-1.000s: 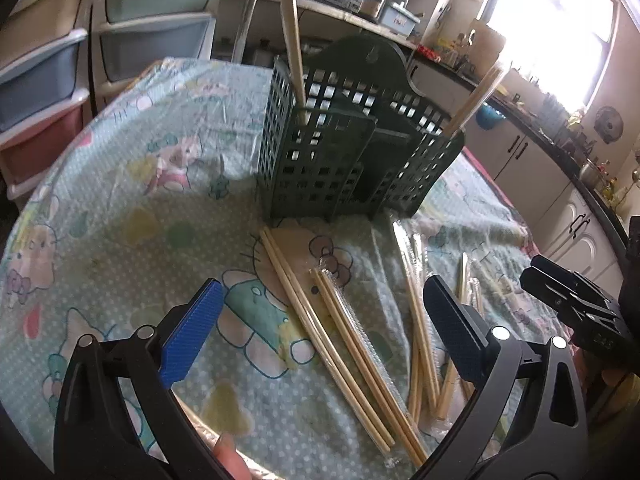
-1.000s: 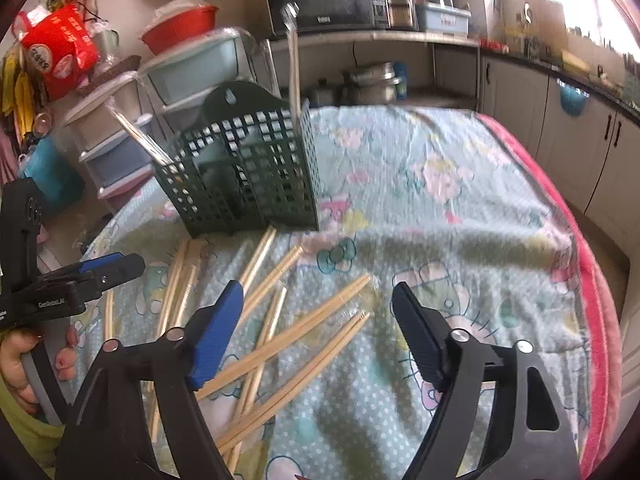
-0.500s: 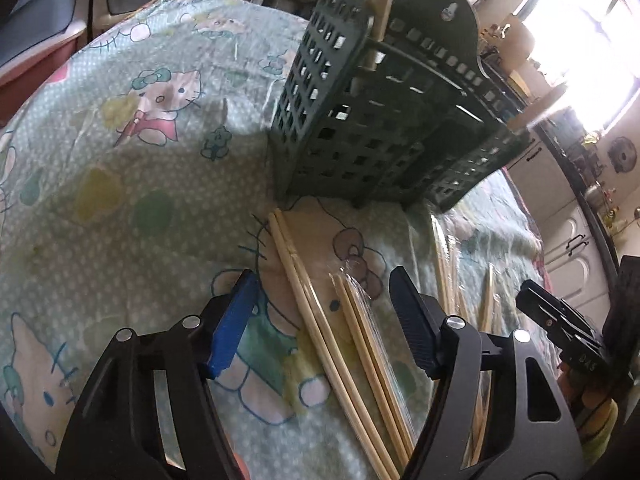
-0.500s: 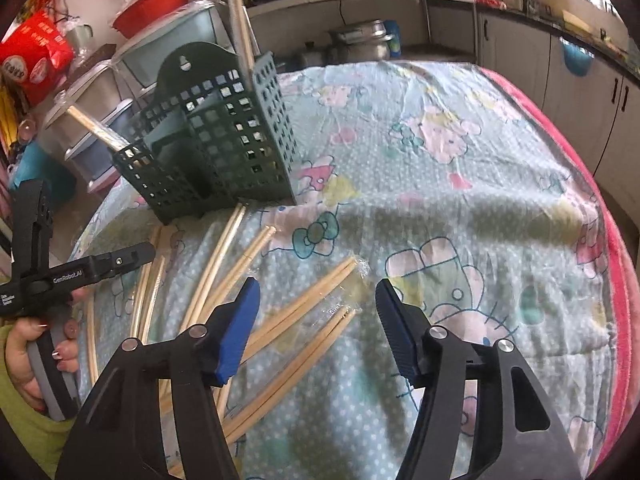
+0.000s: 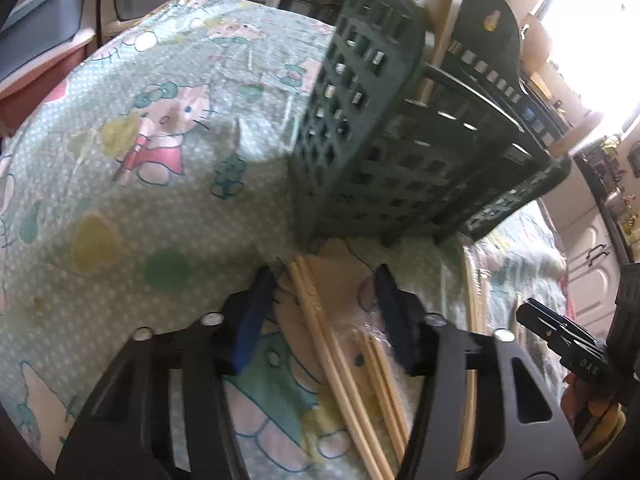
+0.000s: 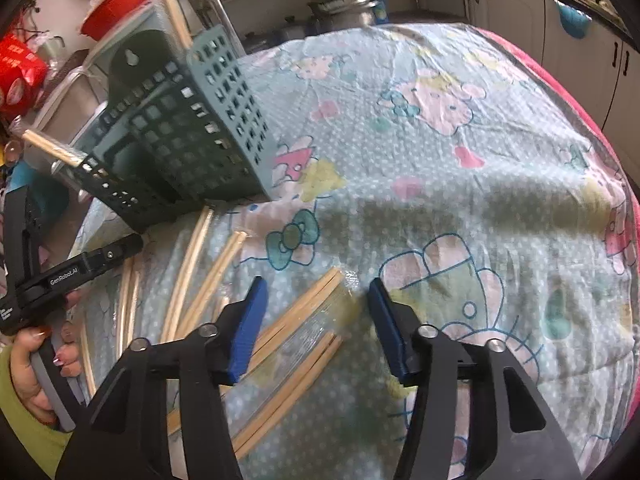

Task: Organize utensils
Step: 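Lower the right gripper onto another wrapped chopstick and close on it, then lift the chopstick with the right gripper and lower it into the caddy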

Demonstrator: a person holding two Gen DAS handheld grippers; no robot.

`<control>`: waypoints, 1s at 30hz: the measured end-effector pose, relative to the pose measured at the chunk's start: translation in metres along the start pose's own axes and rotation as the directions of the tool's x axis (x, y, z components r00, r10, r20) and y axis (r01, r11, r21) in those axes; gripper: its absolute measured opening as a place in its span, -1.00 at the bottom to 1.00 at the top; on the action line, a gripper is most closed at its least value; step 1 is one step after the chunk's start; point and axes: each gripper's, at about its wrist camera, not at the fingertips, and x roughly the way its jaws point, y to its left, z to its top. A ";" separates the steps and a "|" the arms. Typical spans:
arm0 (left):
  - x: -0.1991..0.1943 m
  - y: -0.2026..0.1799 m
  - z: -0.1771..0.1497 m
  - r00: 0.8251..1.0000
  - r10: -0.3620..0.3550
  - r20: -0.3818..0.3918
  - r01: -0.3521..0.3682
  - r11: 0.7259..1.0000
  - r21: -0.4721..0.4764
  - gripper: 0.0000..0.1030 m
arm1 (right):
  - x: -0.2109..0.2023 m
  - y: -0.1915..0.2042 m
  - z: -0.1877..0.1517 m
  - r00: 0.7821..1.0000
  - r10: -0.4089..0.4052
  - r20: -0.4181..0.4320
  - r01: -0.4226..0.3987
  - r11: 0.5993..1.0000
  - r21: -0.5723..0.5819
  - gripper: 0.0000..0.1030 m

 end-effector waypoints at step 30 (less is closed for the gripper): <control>-0.087 -0.017 -0.001 0.970 -0.134 0.202 0.122 0.990 0.070 -0.94 | -0.079 0.042 -0.001 0.958 0.138 0.250 -0.117 0.988 -0.096 -0.90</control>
